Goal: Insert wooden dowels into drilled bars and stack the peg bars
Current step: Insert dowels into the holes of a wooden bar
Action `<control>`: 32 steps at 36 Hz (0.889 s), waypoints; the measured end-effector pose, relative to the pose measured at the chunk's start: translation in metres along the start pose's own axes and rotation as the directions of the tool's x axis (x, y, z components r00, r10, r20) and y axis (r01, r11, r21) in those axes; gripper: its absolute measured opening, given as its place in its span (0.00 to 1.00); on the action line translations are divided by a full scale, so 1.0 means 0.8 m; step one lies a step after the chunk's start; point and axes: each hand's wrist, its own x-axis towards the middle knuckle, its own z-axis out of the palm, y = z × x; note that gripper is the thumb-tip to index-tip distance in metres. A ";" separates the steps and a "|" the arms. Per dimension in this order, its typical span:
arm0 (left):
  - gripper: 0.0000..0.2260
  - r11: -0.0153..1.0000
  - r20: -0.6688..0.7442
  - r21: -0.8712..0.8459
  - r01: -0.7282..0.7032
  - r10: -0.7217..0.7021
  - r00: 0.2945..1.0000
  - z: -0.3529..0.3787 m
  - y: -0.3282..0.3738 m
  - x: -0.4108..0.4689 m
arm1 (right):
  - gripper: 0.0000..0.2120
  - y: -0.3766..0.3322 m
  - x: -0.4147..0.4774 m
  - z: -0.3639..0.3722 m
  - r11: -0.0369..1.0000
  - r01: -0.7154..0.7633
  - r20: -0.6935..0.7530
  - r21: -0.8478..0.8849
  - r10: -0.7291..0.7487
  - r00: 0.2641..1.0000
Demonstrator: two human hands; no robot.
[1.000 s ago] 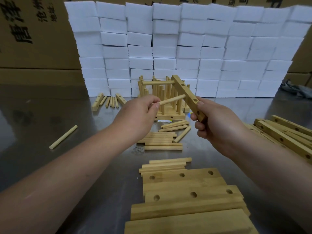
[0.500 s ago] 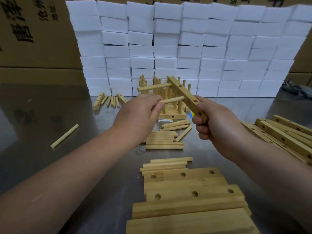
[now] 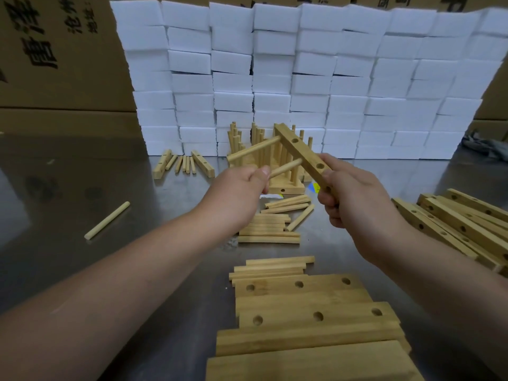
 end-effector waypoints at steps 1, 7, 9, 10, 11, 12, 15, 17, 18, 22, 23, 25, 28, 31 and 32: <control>0.19 1.000 0.009 -0.002 0.012 -0.012 1.000 0.000 0.000 0.001 | 0.24 -0.001 -0.001 0.000 1.000 0.000 0.002 -0.001 0.000 1.000; 0.18 1.000 0.028 0.027 -0.011 0.011 1.000 -0.003 -0.003 0.003 | 0.18 -0.001 -0.002 0.002 0.998 -0.052 0.019 0.023 0.051 0.999; 0.18 1.000 0.010 0.001 -0.010 0.010 1.000 -0.004 -0.004 0.005 | 0.15 0.001 -0.001 0.006 0.996 -0.081 0.005 0.046 0.081 0.997; 0.18 0.999 0.006 -0.032 0.005 -0.005 1.000 -0.005 -0.004 0.006 | 0.14 0.003 -0.001 0.008 0.995 -0.088 -0.003 0.050 0.089 0.996; 0.17 0.998 0.004 -0.060 0.033 -0.033 0.999 -0.006 -0.005 0.008 | 0.14 0.006 -0.001 0.010 0.994 -0.097 -0.017 0.053 0.098 0.995; 0.15 0.995 0.002 -0.069 0.068 -0.068 0.998 -0.007 -0.006 0.009 | 0.14 0.007 -0.001 0.011 0.992 -0.112 -0.039 0.060 0.114 0.993; 0.13 0.991 0.038 0.067 0.118 -0.120 0.992 -0.011 -0.009 0.009 | 0.12 0.010 0.004 0.007 0.967 -0.204 -0.119 0.151 0.222 0.968; 0.14 0.954 0.145 0.297 0.036 -0.082 0.986 -0.012 -0.012 0.007 | 0.12 0.009 0.009 0.003 0.931 -0.272 -0.151 0.245 0.314 0.938; 0.13 0.922 0.215 0.387 -0.015 -0.075 0.974 -0.011 -0.012 0.005 | 0.11 0.010 0.011 0.002 0.913 -0.298 -0.157 0.280 0.350 0.924; 0.05 0.789 0.412 0.590 -0.173 -0.110 0.904 -0.003 -0.006 -0.006 | 0.10 0.016 0.015 0.004 0.887 -0.343 -0.153 0.310 0.403 0.902; 0.04 0.756 0.444 0.619 -0.211 -0.115 0.889 -0.002 -0.006 -0.006 | 0.10 0.017 0.015 0.005 0.886 -0.346 -0.150 0.309 0.404 0.902; 0.04 0.702 0.489 0.657 -0.273 -0.121 0.864 -0.001 -0.008 -0.007 | 0.11 0.018 0.015 0.007 0.884 -0.350 -0.144 0.310 0.407 0.902; 0.04 0.677 0.504 0.662 -0.321 -0.085 0.860 0.001 -0.013 -0.006 | 0.11 0.017 0.015 0.008 0.877 -0.355 -0.141 0.324 0.416 0.898; 0.06 0.664 0.477 0.670 -0.332 -0.043 0.878 0.002 -0.018 -0.004 | 0.12 0.017 0.014 0.009 0.872 -0.353 -0.132 0.340 0.416 0.900; 0.07 0.656 0.474 0.675 -0.337 -0.035 0.880 0.002 -0.019 -0.003 | 0.12 0.018 0.014 0.009 0.871 -0.352 -0.131 0.344 0.415 0.900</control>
